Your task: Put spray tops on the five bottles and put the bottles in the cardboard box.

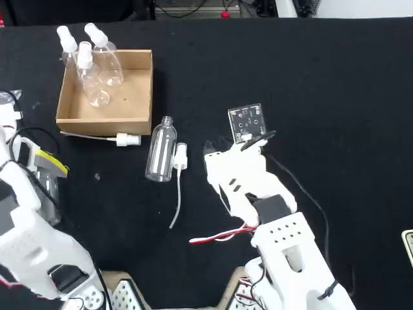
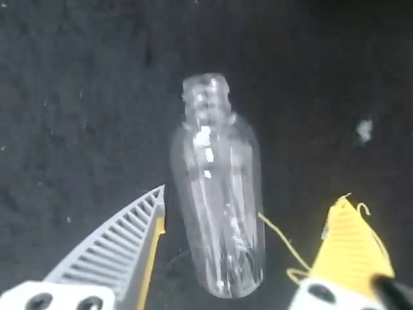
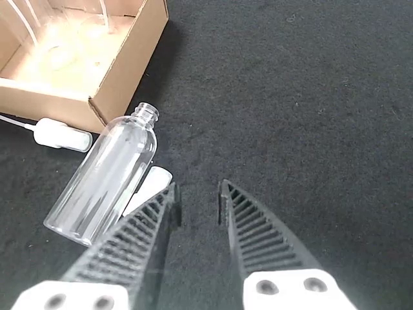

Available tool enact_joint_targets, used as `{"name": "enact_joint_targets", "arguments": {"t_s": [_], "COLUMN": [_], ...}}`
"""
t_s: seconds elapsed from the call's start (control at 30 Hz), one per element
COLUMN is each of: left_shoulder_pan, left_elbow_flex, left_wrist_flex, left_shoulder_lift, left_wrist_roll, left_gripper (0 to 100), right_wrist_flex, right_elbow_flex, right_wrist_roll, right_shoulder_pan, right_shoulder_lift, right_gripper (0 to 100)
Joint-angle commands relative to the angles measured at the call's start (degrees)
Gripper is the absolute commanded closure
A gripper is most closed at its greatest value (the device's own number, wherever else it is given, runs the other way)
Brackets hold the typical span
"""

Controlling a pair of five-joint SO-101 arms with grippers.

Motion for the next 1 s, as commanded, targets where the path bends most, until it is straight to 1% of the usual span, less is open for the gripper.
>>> {"name": "enact_joint_targets", "arguments": {"t_s": [0.0, 0.1, 0.2, 0.43, 0.63, 0.8, 0.97], "left_shoulder_pan": [1.4, 1.5, 1.8, 1.7, 1.1, 0.9, 0.7], "left_elbow_flex": [-9.1, -9.6, -9.9, -10.2, -4.7, -2.9, -1.7], "left_wrist_flex": [0.5, 1.4, 1.2, 1.1, -5.3, -5.8, -6.0], "left_shoulder_lift": [5.0, 6.6, 8.6, 11.6, 11.5, 9.1, 6.4], "left_wrist_roll": [0.6, 0.6, 0.5, -0.4, -3.0, -4.2, -8.2], "left_gripper": [62, 63, 65, 65, 65, 65, 65], "right_wrist_flex": [-1.3, -1.3, -1.3, -1.3, -1.3, -1.3, -1.3], "right_elbow_flex": [-0.4, -0.4, -0.4, -0.4, -0.4, -0.4, -0.4], "right_wrist_roll": [0.4, 0.4, 0.4, 0.4, 0.4, 0.4, 0.4], "right_shoulder_pan": [1.0, 1.0, 1.0, 1.0, 1.0, 1.0, 1.0], "right_shoulder_lift": [-1.0, -0.9, -0.9, -1.0, -1.0, -0.9, -0.8], "right_gripper": [90.0, 90.0, 90.0, 90.0, 90.0, 90.0, 90.0]}}
